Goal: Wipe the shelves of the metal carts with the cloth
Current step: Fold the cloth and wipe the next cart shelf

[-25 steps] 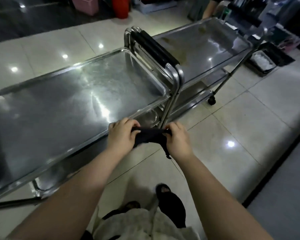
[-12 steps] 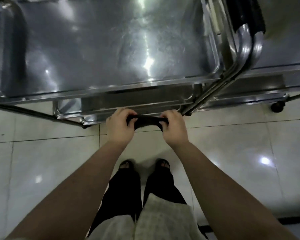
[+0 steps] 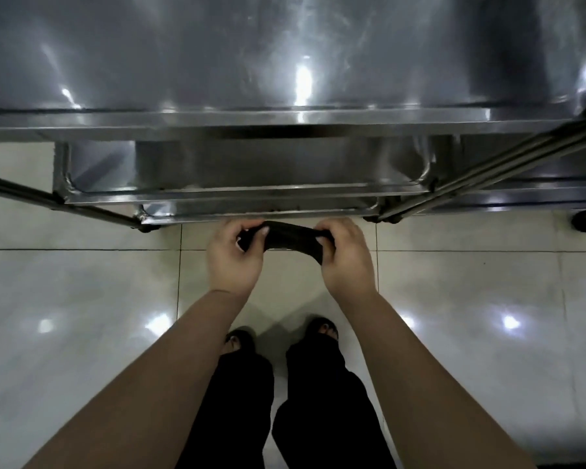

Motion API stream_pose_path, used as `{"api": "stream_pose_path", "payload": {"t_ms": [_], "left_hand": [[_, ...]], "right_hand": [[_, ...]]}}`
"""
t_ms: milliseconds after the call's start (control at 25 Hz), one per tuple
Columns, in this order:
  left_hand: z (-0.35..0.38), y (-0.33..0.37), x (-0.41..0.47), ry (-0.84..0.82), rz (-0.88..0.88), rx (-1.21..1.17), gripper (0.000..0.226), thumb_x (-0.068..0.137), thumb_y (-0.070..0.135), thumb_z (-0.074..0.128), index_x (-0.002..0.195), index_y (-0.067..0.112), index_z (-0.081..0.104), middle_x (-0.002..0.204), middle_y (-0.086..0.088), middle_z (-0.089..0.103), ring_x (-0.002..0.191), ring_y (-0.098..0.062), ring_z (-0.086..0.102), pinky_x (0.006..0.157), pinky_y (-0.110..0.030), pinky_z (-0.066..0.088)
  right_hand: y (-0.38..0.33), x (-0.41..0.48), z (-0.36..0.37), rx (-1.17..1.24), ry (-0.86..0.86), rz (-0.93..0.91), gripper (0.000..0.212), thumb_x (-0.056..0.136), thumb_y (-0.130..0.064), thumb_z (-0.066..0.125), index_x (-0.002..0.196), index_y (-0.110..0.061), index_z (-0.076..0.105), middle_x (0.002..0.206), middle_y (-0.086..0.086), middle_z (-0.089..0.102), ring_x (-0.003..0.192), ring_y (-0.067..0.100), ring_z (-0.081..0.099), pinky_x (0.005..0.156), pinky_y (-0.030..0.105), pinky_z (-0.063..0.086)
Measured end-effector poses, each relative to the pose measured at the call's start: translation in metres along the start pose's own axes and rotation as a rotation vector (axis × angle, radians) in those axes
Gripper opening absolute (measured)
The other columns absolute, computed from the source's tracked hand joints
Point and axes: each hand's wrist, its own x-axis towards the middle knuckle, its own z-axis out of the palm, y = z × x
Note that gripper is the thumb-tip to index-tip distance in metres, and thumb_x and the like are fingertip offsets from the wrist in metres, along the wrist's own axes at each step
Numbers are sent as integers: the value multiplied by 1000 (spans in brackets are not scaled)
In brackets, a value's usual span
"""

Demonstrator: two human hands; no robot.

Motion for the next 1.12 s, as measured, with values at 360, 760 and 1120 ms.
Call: {"api": "stream_pose_path", "payload": {"t_ms": [360,760,1120], "left_hand": [[76,-61,192,-101,104,179,11,87,23,67,98,25,68,91,11,64,89,-9,62,78,-20,46],[107,-154,287,-220,342,864,49,104,40,26,152,37,23,163,4,11,150,-25,0,117,-58,0],[110,-149,289,-245,301,974,51,102,46,12,153,43,3,164,8,-5,150,-28,-7,111,-67,-8]], "right_hand": [[41,209,61,-106,74,-93,24,91,0,51,109,-11,62,112,14,60,105,29,57,84,27,42],[59,203,170,-683,-115,-79,80,91,-72,11,154,-29,-13,161,8,-19,145,39,-20,109,68,-14],[51,327,154,-725,-77,-38,71,87,-78,8,150,-48,-9,162,5,-17,145,43,-17,108,71,-11]]}}
